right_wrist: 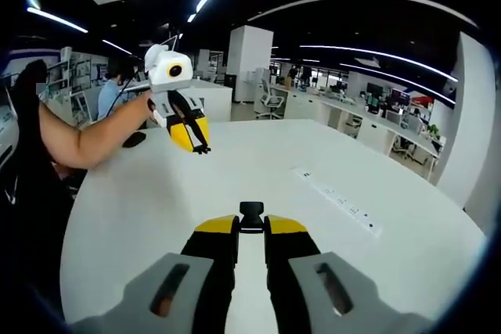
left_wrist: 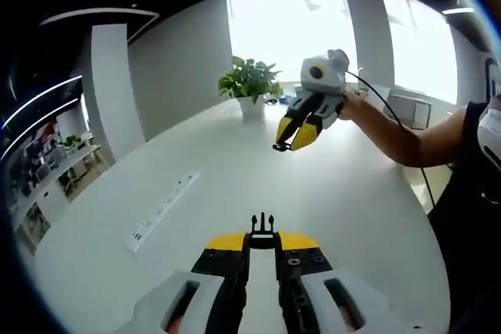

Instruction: Snap the two parts of the plastic buckle together until the buckle closes and remains connected.

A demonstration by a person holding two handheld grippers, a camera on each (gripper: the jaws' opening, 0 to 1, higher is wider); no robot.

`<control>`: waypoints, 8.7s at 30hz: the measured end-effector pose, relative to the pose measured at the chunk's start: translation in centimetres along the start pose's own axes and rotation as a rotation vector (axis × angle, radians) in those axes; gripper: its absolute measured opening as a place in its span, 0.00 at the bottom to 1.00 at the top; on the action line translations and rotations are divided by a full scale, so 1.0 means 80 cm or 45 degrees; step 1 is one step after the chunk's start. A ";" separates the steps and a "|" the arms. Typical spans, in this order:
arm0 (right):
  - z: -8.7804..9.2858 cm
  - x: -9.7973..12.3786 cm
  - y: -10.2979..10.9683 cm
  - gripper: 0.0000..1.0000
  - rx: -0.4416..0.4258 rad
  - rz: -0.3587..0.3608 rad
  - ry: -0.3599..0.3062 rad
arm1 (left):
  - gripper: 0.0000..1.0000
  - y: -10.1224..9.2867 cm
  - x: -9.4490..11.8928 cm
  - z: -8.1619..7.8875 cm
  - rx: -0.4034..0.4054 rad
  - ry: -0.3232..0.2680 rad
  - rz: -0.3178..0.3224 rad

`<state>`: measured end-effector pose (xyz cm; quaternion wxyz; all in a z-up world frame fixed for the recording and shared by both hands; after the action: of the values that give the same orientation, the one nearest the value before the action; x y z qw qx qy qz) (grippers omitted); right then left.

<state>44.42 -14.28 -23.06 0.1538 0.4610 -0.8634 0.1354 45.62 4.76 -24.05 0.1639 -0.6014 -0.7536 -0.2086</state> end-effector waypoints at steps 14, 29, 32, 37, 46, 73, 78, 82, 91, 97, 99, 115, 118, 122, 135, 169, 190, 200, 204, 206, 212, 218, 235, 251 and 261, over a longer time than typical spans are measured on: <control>0.005 0.005 0.014 0.13 0.002 -0.002 0.001 | 0.11 -0.020 0.002 0.003 -0.005 0.000 0.008; 0.010 0.011 0.030 0.13 0.001 0.002 0.004 | 0.11 -0.036 0.006 0.005 -0.009 -0.005 0.011; 0.009 0.012 0.033 0.13 0.004 0.003 0.003 | 0.11 -0.038 0.006 0.006 -0.011 -0.008 0.011; 0.007 0.013 0.040 0.13 0.012 0.001 0.003 | 0.11 -0.043 0.008 0.009 -0.008 -0.002 0.014; 0.003 0.014 0.048 0.13 0.022 0.000 0.009 | 0.11 -0.051 0.018 0.011 -0.004 -0.005 0.006; 0.004 0.015 0.072 0.13 0.021 -0.017 0.006 | 0.11 -0.077 0.026 0.017 -0.009 -0.012 0.019; 0.006 0.015 0.077 0.13 0.022 -0.019 0.008 | 0.11 -0.081 0.029 0.019 -0.011 -0.010 0.018; 0.005 0.015 0.078 0.13 0.022 -0.019 0.006 | 0.11 -0.083 0.032 0.019 -0.014 -0.013 0.016; 0.007 0.012 0.087 0.13 0.022 -0.027 0.004 | 0.11 -0.093 0.036 0.019 -0.028 -0.007 0.020; 0.008 0.011 0.092 0.13 0.022 -0.040 0.009 | 0.11 -0.096 0.036 0.020 -0.037 -0.002 0.023; 0.009 0.012 0.092 0.13 0.021 -0.039 0.008 | 0.11 -0.098 0.037 0.020 -0.040 -0.003 0.024; 0.019 0.019 0.102 0.13 0.008 -0.042 0.022 | 0.11 -0.104 0.038 0.024 -0.038 0.009 0.036; 0.018 0.022 0.103 0.13 0.006 -0.039 0.012 | 0.11 -0.105 0.038 0.024 -0.038 0.005 0.039; 0.017 0.024 0.103 0.13 0.007 -0.034 0.006 | 0.11 -0.105 0.038 0.023 -0.038 0.003 0.042; 0.017 0.023 0.103 0.13 0.010 -0.036 0.007 | 0.11 -0.113 0.040 0.025 -0.040 0.002 0.052; 0.025 0.015 0.124 0.13 0.016 -0.066 0.011 | 0.11 -0.125 0.050 0.042 -0.045 0.009 0.061; 0.037 0.012 0.125 0.13 -0.003 -0.078 0.012 | 0.11 -0.128 0.039 0.048 -0.039 0.033 0.086; 0.039 0.008 0.128 0.13 0.004 -0.086 0.002 | 0.11 -0.127 0.037 0.052 -0.030 0.039 0.092; 0.039 0.008 0.128 0.13 0.011 -0.085 -0.001 | 0.11 -0.127 0.037 0.052 -0.031 0.036 0.091; 0.039 0.007 0.128 0.13 0.014 -0.087 -0.008 | 0.11 -0.126 0.037 0.053 -0.031 0.036 0.090; 0.040 0.007 0.130 0.13 0.009 -0.091 -0.010 | 0.11 -0.124 0.038 0.053 -0.028 0.030 0.087; 0.043 0.006 0.130 0.13 0.009 -0.094 -0.008 | 0.11 -0.125 0.036 0.055 -0.031 0.033 0.093; 0.055 -0.002 0.127 0.13 0.001 -0.108 0.008 | 0.11 -0.128 0.031 0.063 -0.023 0.038 0.094; 0.066 -0.011 0.135 0.13 -0.008 -0.138 0.033 | 0.11 -0.125 0.031 0.073 -0.010 0.044 0.095; 0.069 -0.015 0.135 0.13 -0.018 -0.147 0.036 | 0.11 -0.123 0.029 0.080 -0.005 0.062 0.095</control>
<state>35.22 -9.61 -29.58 0.1767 0.5071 -0.8340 0.1268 35.57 8.15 -29.52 0.1888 -0.6240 -0.7261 -0.2184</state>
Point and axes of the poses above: the point that each gripper's makers call its tool centre point, and the gripper's own axes: x roughly backward along the fingers, y roughly to its left, z roughly out of its underside, the point moved 3 cm from there along x, roughly backward along the fingers, and after that the axes turned 4 degrees about -x, right-handed, at the moved point
